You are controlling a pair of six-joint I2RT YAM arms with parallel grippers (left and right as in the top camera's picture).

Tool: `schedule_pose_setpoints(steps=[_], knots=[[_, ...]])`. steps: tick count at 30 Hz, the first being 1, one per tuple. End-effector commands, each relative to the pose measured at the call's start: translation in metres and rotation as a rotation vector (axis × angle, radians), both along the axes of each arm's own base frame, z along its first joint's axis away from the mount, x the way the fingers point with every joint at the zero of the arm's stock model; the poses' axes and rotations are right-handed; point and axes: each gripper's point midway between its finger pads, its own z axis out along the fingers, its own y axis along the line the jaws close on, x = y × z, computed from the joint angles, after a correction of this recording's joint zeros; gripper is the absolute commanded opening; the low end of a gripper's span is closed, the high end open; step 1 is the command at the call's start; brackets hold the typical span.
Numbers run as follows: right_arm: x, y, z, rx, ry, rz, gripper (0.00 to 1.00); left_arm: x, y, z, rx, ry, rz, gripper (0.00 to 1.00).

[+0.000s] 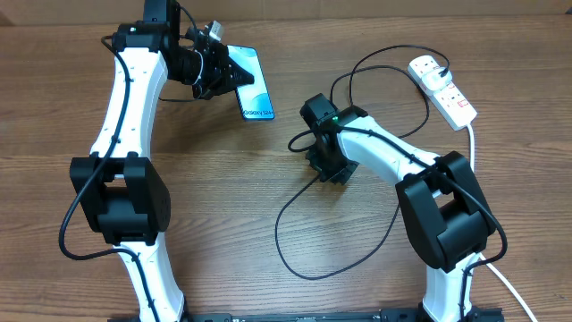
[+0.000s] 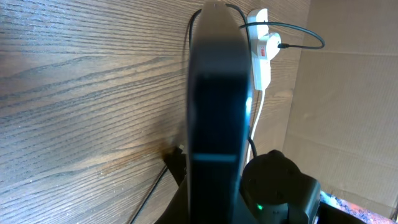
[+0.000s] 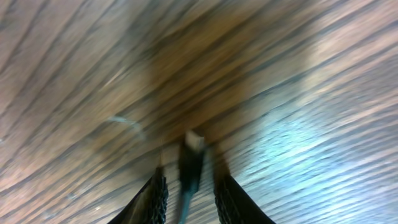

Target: Plug charger to phone and switch on socket

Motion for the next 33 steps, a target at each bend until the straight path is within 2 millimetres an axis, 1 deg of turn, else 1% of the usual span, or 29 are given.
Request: schedule_pose_setpoints(steps=[1, 5, 8, 14, 25, 30, 33], knots=[[-0.002, 0.015, -0.007, 0.032, 0.011, 0.009, 0.26, -0.002, -0.006, 0.017, -0.02, -0.057, -0.031, 0.04], [0.0, 0.009, -0.007, 0.004, 0.002, 0.006, 0.25, -0.002, -0.006, 0.017, -0.02, -0.055, -0.031, 0.04], [0.001, 0.005, -0.007, -0.007, 0.002, -0.001, 0.22, -0.002, -0.006, 0.017, -0.02, -0.054, -0.031, 0.04], [0.001, -0.005, -0.007, -0.056, -0.005, -0.005, 0.22, -0.002, -0.006, 0.017, -0.02, -0.054, -0.031, 0.04], [0.003, -0.008, -0.007, -0.075, -0.016, -0.005, 0.22, -0.002, -0.006, 0.017, -0.02, -0.053, -0.031, 0.04], [0.005, -0.011, -0.011, -0.087, -0.021, -0.006, 0.22, -0.002, -0.006, 0.017, -0.02, -0.053, -0.031, 0.04], [0.006, -0.01, -0.011, -0.079, -0.021, -0.003, 0.2, -0.002, -0.006, 0.017, -0.02, -0.053, -0.031, 0.04]])
